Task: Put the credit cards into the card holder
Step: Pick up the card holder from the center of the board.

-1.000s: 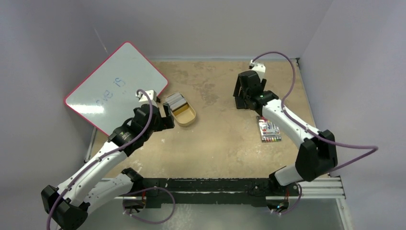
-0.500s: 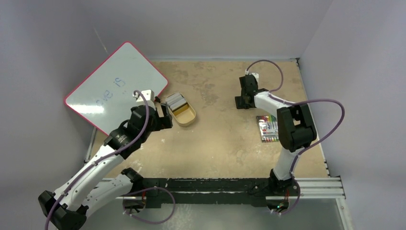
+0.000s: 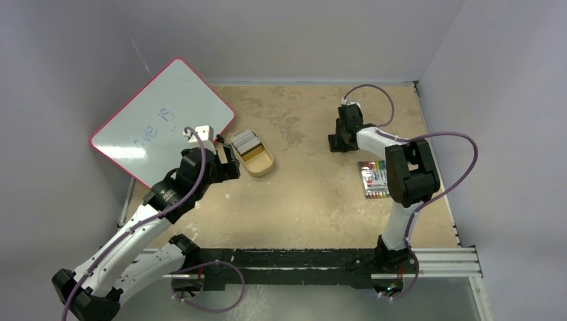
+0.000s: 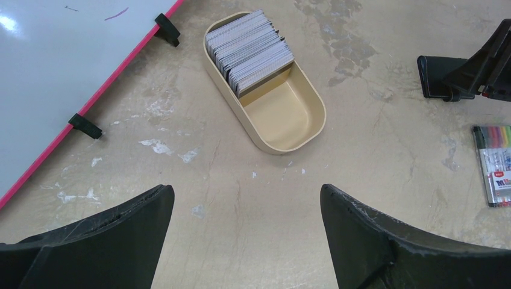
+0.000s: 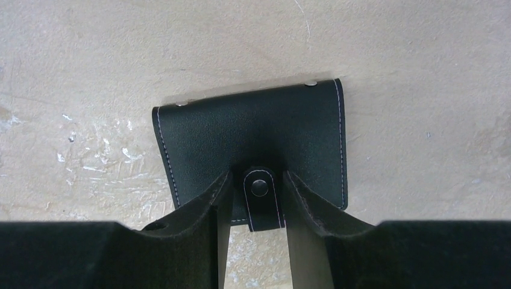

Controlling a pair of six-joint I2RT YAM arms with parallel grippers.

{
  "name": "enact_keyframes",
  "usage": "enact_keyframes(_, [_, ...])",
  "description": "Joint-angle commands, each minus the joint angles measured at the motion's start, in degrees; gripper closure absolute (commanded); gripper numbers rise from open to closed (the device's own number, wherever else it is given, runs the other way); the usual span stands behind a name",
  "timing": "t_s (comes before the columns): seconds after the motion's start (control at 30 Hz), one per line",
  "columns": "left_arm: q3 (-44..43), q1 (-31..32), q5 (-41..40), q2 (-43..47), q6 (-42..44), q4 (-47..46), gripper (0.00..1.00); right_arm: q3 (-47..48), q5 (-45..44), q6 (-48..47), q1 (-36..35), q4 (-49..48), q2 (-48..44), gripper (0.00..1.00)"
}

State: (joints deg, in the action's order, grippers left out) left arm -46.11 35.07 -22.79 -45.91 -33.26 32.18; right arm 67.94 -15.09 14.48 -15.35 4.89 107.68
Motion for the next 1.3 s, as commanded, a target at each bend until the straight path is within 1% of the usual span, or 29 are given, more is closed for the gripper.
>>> enact_keyframes(0.0, [-0.47,0.35,-0.87,0.29,1.27,-2.5,0.1,2.05,0.72,-1.42,0.05,0.16,1.5,0.61])
enact_keyframes(0.07, [-0.33,0.31,-0.87,0.47,1.26,-2.6,0.1,1.34,0.76,-1.63,-0.01,-0.16,1.4,0.61])
enact_keyframes(0.13, [-0.37,0.35,-0.94,0.56,1.22,-2.44,0.1,0.71,0.8,-1.71,0.03,-0.02,1.09,0.66])
enact_keyframes(0.2, [-0.34,0.3,-0.94,0.84,1.09,-2.39,0.11,0.26,-1.83,-3.16,-0.07,-0.63,0.39,0.76])
enact_keyframes(0.27, [-0.17,0.36,-0.95,1.14,0.72,-2.52,0.12,-0.47,-1.64,-4.44,-0.67,-0.72,-0.73,0.87])
enact_keyframes(0.33, [-0.1,0.33,-0.75,1.24,0.48,-2.56,0.13,-1.46,-0.73,-4.95,-0.74,-0.63,-2.03,0.94])
enact_keyframes(0.4, [-0.2,0.36,-0.48,1.18,0.32,-2.5,0.14,-2.72,-0.06,-4.93,-1.18,-0.56,-3.87,1.0])
enact_keyframes(0.57, [-0.15,0.35,0.99,0.38,-0.65,-2.19,0.2,-6.37,3.0,-4.65,-3.07,-0.8,-8.84,1.0])
enact_keyframes(0.73, [-0.39,0.35,4.07,-1.87,-2.48,-1.84,0.3,-10.09,6.85,-4.97,-8.47,-1.95,-14.43,1.0])
enact_keyframes(0.83, [-1.03,0.35,5.75,-2.96,-5.43,-1.45,0.34,-11.99,10.47,-5.45,-12.28,-3.16,-17.9,1.0])
enact_keyframes(1.0, [-0.97,0.35,11.14,-3.67,-10.33,-4.38,0.37,-18.89,21.57,-3.75,-14.95,-8.06,-25.59,1.0])
enact_keyframes(1.2, [0.2,0.35,15.68,-5.45,-14.67,-8.13,0.4,-24.71,32.76,3.29,-15.78,-15.0,-33.35,1.0])
enact_keyframes(1.27, [0.9,0.34,17.14,-6.3,-15.27,-10.03,0.41,-26.71,36.59,4.25,-16.16,-17.89,-35.49,1.0])
